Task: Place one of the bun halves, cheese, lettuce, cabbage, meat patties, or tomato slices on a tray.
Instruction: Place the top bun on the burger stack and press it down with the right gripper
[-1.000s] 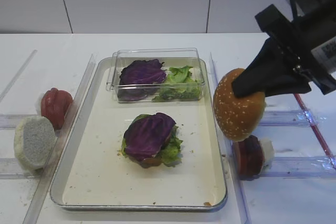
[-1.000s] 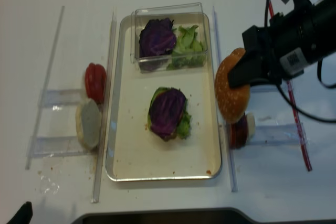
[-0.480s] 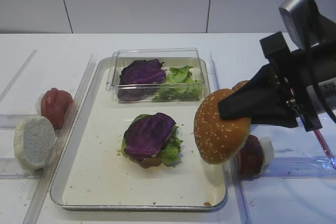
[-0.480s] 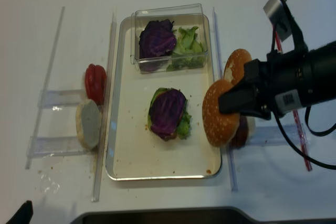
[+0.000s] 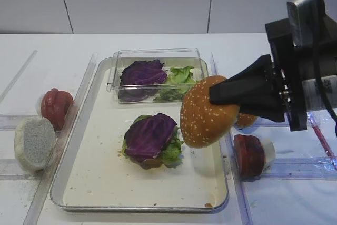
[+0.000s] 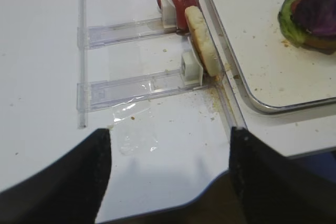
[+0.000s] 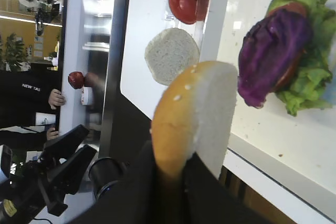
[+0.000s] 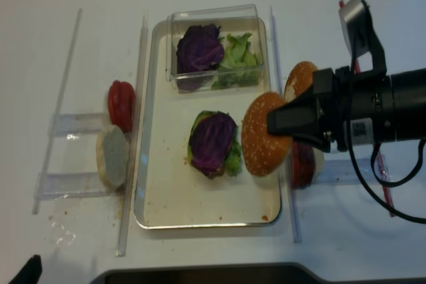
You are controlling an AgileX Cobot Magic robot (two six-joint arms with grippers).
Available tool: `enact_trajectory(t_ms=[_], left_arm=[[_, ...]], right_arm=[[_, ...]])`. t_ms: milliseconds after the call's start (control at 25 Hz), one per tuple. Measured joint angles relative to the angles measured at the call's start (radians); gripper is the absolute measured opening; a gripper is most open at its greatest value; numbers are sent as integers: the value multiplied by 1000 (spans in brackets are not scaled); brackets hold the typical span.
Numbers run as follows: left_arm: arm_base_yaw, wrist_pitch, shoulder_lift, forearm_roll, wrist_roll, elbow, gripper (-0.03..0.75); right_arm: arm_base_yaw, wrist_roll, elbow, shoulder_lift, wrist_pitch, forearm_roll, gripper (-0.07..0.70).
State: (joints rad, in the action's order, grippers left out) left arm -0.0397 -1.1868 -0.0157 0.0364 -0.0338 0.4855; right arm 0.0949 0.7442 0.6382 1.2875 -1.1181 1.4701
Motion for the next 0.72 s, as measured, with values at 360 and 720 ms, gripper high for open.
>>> enact_trajectory(t_ms=[360, 720], left_arm=[[0, 0, 0, 0, 0, 0, 440], [0, 0, 0, 0, 0, 0, 440]], right_arm=[[0, 37, 0, 55, -42, 63, 114], [0, 78, 26, 162, -45, 103, 114]])
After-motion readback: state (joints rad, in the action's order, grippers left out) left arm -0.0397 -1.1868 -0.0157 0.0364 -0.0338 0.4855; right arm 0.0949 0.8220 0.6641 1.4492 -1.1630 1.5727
